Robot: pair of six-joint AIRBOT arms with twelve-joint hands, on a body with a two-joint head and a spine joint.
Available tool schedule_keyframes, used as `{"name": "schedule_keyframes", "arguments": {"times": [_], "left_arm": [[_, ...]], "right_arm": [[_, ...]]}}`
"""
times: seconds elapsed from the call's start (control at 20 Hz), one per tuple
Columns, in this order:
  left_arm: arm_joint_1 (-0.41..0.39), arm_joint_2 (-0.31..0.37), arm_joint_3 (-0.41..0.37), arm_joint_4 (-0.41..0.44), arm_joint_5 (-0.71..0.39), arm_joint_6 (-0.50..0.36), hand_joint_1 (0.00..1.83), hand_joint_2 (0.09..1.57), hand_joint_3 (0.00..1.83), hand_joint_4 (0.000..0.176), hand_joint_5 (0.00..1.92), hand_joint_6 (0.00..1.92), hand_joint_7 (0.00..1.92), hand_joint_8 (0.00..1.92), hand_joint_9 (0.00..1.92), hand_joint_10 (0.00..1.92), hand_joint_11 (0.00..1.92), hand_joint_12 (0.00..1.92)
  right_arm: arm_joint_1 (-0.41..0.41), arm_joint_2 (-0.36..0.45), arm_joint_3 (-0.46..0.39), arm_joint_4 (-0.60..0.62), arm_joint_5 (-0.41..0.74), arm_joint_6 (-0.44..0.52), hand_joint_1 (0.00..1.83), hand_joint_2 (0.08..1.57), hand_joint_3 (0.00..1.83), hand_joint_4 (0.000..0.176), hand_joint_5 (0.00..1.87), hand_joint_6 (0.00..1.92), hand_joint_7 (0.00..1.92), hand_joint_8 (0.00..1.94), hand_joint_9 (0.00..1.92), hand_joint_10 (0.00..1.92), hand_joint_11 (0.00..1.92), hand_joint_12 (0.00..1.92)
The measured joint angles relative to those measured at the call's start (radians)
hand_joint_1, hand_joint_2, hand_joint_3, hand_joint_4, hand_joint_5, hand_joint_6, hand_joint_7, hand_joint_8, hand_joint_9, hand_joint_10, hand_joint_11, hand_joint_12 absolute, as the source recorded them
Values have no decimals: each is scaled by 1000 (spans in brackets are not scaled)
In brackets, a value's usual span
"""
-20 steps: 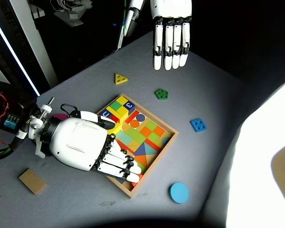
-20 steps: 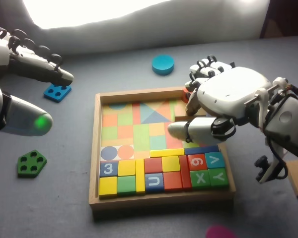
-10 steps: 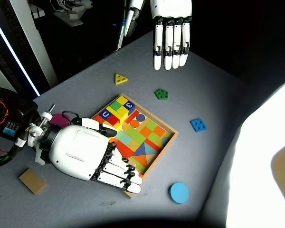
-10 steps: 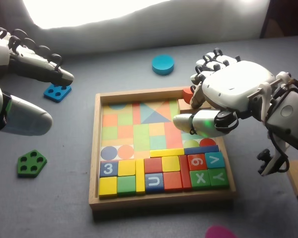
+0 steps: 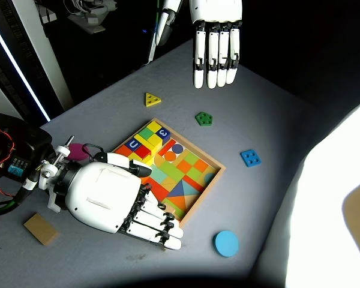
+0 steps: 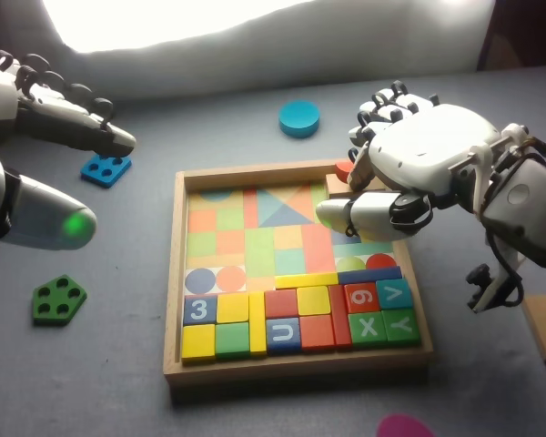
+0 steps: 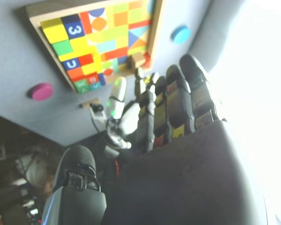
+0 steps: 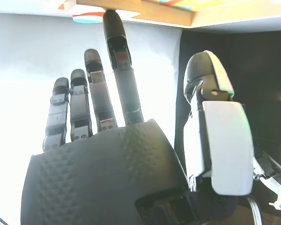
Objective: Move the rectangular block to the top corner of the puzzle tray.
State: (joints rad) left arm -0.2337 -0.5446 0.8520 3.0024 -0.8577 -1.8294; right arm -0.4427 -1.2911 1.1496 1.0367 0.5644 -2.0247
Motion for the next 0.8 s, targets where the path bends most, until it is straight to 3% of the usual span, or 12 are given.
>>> {"name": "schedule_keyframes", "arguments": {"times": [0.8], "left_arm": [[0,0,0,0,0,0,0,1196,2,48,181,5,168,3,170,3,0,561]], "right_arm": [[9,-27,61,-2,-11,10,0,1180,0,0,847,0,318,2,91,9,7,11]]}}
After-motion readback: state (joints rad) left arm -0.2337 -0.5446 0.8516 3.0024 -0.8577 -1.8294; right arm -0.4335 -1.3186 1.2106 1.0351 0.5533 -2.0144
